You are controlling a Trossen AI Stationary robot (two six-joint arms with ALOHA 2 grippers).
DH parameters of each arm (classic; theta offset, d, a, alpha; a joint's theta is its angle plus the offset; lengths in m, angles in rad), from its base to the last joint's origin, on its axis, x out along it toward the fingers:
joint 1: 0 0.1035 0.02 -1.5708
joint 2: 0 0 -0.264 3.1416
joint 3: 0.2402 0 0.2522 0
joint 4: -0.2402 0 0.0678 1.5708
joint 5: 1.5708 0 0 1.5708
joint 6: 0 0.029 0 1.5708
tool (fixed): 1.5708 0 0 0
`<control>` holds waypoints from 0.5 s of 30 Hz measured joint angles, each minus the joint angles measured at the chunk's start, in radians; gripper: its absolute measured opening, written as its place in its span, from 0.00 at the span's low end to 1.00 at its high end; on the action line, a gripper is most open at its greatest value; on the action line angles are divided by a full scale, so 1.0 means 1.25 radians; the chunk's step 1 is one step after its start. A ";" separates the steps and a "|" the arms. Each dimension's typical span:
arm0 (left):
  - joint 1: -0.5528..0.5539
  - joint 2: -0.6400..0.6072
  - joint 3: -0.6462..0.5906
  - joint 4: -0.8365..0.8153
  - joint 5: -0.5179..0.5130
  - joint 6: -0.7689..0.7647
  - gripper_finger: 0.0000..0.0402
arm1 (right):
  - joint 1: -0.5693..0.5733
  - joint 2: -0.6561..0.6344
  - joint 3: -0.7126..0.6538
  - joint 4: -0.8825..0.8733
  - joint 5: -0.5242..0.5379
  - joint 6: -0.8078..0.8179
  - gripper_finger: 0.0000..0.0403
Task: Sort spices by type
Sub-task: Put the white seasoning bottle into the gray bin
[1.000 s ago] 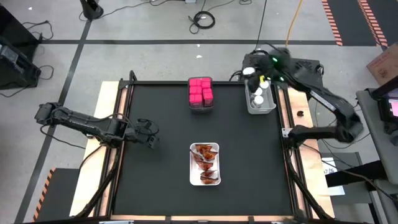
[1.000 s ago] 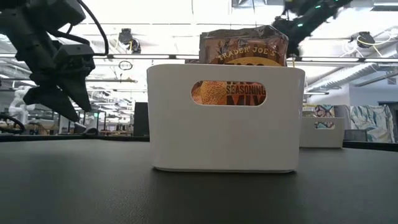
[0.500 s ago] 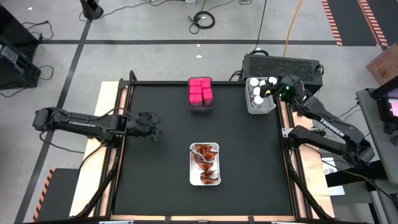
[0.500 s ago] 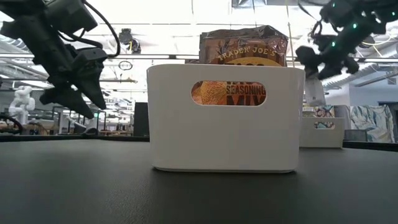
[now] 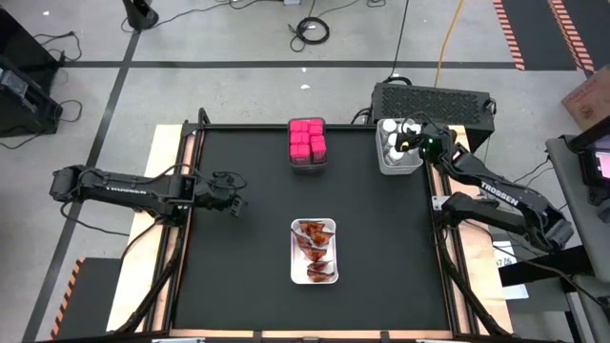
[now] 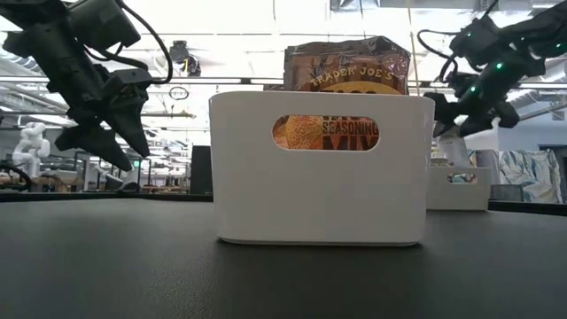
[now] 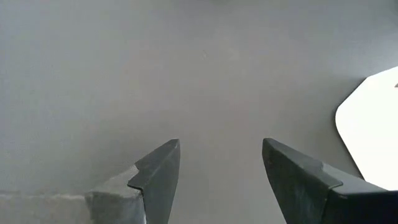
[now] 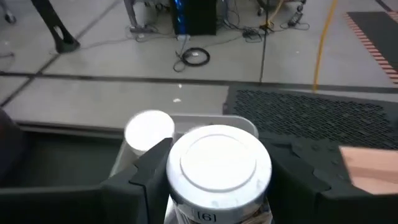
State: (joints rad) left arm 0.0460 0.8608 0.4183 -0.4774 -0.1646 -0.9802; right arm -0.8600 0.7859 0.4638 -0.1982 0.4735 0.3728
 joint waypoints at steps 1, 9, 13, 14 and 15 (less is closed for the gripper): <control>0.000 0.000 0.000 -0.001 0.000 0.000 0.57 | 0.000 0.008 -0.007 0.020 -0.001 0.002 0.49; 0.000 0.000 0.000 -0.001 0.000 0.001 0.57 | 0.014 0.043 -0.040 0.095 0.039 0.020 0.49; 0.000 0.000 0.000 0.001 0.000 0.015 0.57 | 0.018 0.068 -0.041 0.088 0.020 0.059 0.49; 0.000 0.000 0.000 0.001 0.000 0.015 0.57 | 0.020 0.076 -0.041 0.088 0.020 0.070 0.49; 0.000 0.000 0.000 0.001 0.000 0.015 0.57 | 0.022 0.085 -0.041 0.088 0.020 0.077 0.49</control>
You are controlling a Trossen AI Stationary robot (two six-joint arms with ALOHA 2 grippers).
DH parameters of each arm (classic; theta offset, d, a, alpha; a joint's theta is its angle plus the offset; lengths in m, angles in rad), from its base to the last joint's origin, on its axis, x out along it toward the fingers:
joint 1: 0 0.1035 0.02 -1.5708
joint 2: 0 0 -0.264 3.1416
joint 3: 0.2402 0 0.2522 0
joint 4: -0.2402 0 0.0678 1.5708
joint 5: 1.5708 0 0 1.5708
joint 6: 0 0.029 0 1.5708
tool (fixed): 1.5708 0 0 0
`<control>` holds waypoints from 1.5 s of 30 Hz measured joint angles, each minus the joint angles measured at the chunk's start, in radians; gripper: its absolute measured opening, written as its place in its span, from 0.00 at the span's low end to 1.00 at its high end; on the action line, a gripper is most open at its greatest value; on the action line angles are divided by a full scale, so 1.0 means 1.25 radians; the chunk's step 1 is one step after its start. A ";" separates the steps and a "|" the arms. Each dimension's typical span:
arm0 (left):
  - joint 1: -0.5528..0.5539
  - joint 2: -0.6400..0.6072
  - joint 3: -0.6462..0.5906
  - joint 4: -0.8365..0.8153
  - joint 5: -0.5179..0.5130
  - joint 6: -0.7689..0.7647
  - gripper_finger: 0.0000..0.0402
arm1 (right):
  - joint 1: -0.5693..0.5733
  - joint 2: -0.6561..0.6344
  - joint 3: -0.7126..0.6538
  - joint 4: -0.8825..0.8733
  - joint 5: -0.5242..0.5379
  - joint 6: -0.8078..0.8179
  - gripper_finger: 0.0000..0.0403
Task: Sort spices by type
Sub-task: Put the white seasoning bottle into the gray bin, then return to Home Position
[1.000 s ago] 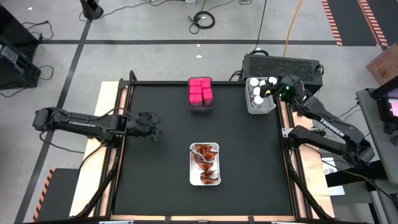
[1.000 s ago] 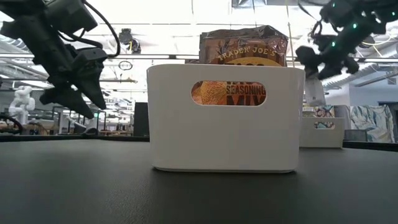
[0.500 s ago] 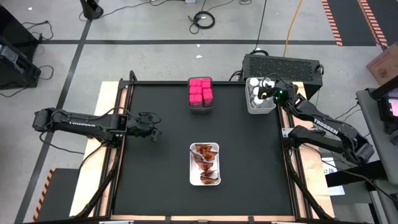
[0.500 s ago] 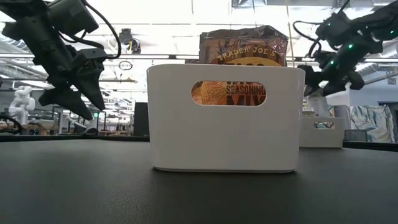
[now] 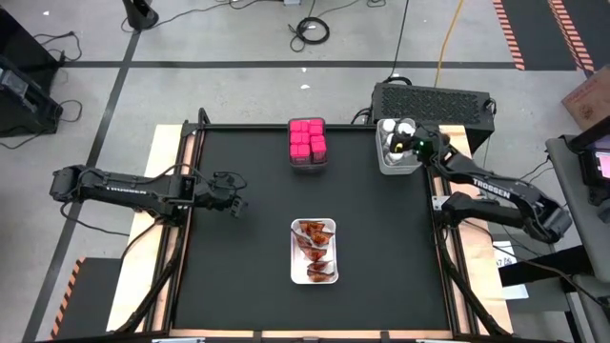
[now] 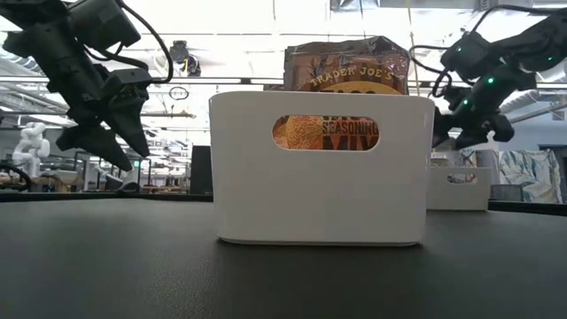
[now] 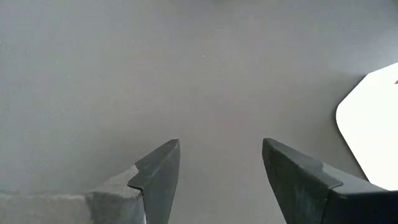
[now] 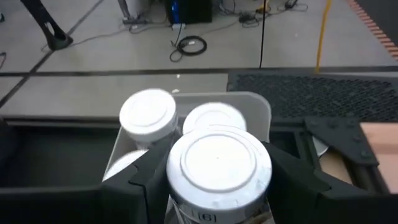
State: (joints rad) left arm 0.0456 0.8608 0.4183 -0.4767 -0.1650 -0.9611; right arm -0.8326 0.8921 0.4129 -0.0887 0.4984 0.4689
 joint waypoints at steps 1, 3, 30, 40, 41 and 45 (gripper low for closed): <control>0.000 0.000 0.000 0.000 0.000 0.000 0.57 | 0.003 0.008 0.000 0.000 0.000 0.005 0.49; 0.000 0.000 0.000 0.001 0.000 0.005 0.57 | 0.009 0.023 0.000 0.001 -0.001 0.012 0.50; 0.000 0.000 0.000 0.007 0.012 0.008 0.57 | 0.019 0.030 0.018 -0.006 -0.058 -0.027 0.67; 0.000 0.000 0.000 0.172 0.014 0.086 0.57 | 0.019 -0.017 0.169 -0.009 -0.212 -0.139 0.67; 0.000 0.000 0.000 0.194 0.010 0.090 0.57 | 0.019 -0.017 0.188 -0.008 -0.234 -0.145 0.67; 0.001 0.000 0.000 0.288 -0.031 0.108 0.57 | 0.024 -0.017 0.256 -0.006 -0.347 -0.162 0.67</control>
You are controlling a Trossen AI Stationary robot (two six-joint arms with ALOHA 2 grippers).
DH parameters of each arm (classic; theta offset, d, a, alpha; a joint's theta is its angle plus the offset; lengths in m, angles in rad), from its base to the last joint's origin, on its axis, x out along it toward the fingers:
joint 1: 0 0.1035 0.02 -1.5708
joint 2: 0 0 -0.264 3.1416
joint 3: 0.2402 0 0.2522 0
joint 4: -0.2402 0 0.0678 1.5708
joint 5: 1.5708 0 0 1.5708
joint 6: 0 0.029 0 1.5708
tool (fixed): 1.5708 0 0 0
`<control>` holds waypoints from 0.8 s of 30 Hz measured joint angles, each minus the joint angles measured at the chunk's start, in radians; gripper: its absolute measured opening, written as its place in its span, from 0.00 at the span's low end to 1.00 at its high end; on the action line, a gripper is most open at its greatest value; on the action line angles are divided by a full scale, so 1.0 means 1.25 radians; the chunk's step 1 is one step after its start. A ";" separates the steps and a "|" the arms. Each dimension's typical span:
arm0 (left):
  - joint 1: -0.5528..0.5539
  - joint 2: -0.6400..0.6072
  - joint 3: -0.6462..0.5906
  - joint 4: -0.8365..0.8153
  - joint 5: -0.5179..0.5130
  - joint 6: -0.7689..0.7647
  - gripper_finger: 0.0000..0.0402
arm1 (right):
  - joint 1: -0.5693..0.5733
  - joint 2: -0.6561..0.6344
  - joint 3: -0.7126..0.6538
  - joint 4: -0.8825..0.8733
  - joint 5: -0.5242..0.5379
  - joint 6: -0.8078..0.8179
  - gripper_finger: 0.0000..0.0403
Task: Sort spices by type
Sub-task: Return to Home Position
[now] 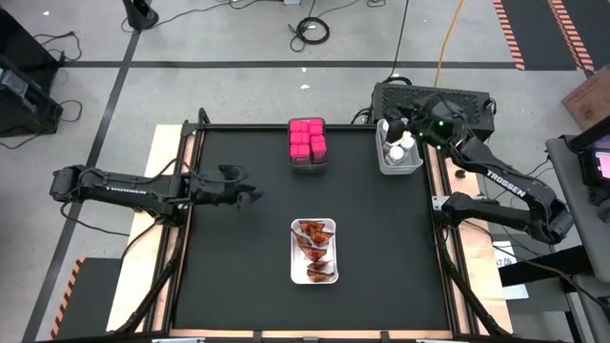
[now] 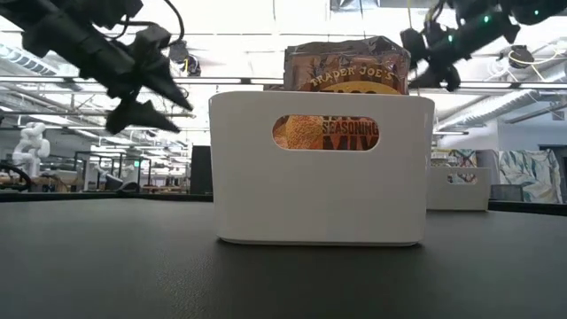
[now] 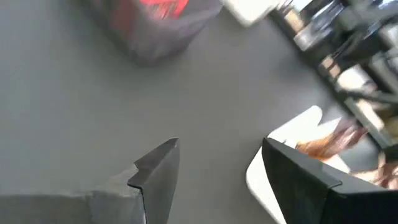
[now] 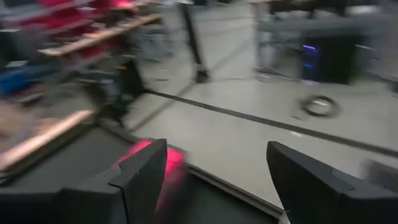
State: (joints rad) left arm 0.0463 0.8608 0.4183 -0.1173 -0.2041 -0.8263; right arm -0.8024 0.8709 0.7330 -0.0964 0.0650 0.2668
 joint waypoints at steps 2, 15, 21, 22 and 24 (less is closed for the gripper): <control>0.002 0.000 0.000 0.055 -0.016 0.029 0.57 | 0.015 0.000 0.026 0.001 -0.053 -0.011 0.67; 0.170 0.000 0.058 0.431 0.145 0.223 0.57 | 0.261 0.025 0.076 0.010 -0.162 0.076 0.67; 0.238 -0.004 0.164 0.355 0.295 0.307 0.57 | 0.385 0.083 0.076 0.028 -0.129 0.183 0.65; 0.247 -0.009 0.181 0.316 0.304 0.325 0.57 | 0.404 0.093 0.076 0.046 -0.128 0.196 0.63; 0.263 -0.021 0.218 0.229 0.305 0.372 0.57 | 0.444 0.116 0.076 0.098 -0.124 0.211 0.60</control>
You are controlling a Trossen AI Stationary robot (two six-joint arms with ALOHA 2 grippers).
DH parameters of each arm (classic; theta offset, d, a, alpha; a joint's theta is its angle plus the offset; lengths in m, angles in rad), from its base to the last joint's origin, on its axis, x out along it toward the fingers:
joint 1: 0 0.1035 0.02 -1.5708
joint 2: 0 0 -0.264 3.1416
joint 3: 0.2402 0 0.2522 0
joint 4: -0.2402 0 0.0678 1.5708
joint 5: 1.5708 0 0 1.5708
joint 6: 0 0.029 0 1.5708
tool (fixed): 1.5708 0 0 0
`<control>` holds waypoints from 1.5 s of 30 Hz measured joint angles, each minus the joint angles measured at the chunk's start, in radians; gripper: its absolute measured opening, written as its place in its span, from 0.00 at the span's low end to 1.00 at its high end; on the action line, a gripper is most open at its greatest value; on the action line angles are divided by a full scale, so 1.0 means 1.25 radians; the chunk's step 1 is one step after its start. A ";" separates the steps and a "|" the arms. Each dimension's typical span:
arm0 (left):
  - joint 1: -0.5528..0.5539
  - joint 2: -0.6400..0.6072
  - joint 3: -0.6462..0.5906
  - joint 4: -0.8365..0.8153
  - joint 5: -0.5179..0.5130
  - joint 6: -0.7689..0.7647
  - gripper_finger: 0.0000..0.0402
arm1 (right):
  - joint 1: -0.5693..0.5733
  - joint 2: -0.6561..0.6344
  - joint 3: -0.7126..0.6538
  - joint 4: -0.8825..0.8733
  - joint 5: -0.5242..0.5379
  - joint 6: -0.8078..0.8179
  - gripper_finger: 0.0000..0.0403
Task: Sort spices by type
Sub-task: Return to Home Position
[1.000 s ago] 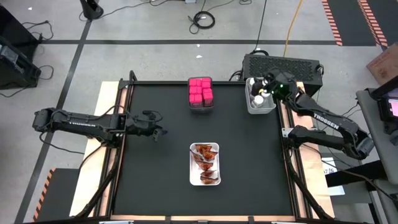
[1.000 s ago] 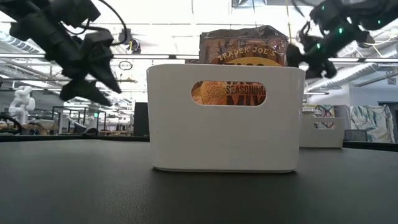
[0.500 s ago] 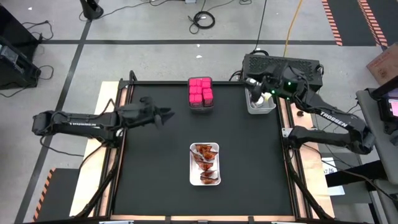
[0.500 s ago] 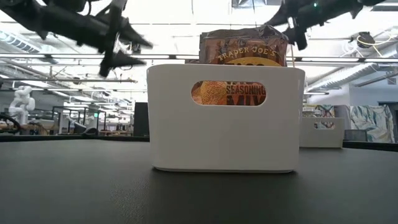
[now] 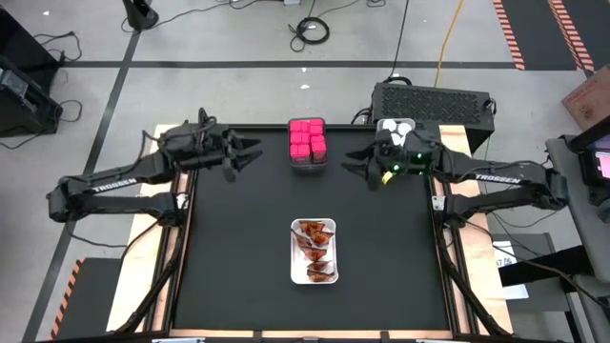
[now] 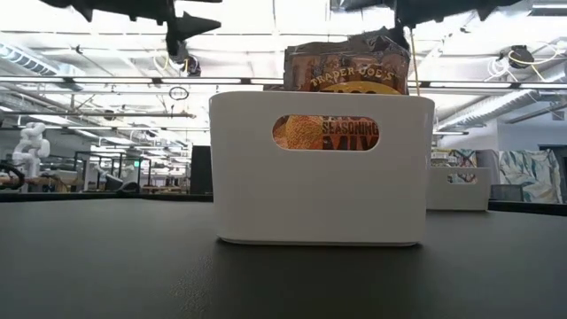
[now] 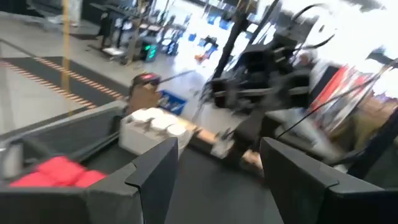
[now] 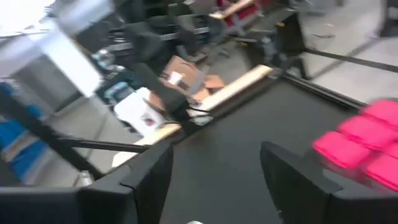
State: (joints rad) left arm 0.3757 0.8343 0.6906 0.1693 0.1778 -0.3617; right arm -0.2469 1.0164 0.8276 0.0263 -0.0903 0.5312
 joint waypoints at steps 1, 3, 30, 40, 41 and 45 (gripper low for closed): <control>0.009 -0.007 0.015 -0.045 0.000 0.026 0.57 | 0.021 0.011 0.000 0.029 0.008 0.002 0.58; 0.029 -0.023 0.042 -0.120 0.001 0.057 0.57 | 0.056 0.031 0.000 0.083 0.020 -0.001 0.53; 0.151 -0.458 -0.165 -0.261 -0.029 -0.127 0.57 | 0.028 -0.465 -0.295 0.043 -0.097 -0.202 0.00; 0.151 -0.513 -0.368 -0.070 -0.052 -0.240 0.57 | 0.024 -0.686 -0.554 0.132 -0.101 -0.098 0.00; 0.151 -0.513 -0.387 -0.045 -0.051 -0.253 0.57 | 0.024 -0.707 -0.569 0.131 -0.101 -0.090 0.00; 0.151 -0.511 -0.468 0.031 -0.050 -0.279 0.57 | 0.024 -0.778 -0.619 0.135 -0.101 -0.081 0.00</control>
State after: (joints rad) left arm 0.5648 0.1959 0.1052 0.2080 0.1157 -0.7107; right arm -0.2173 0.0443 0.0532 0.1951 -0.2161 0.4297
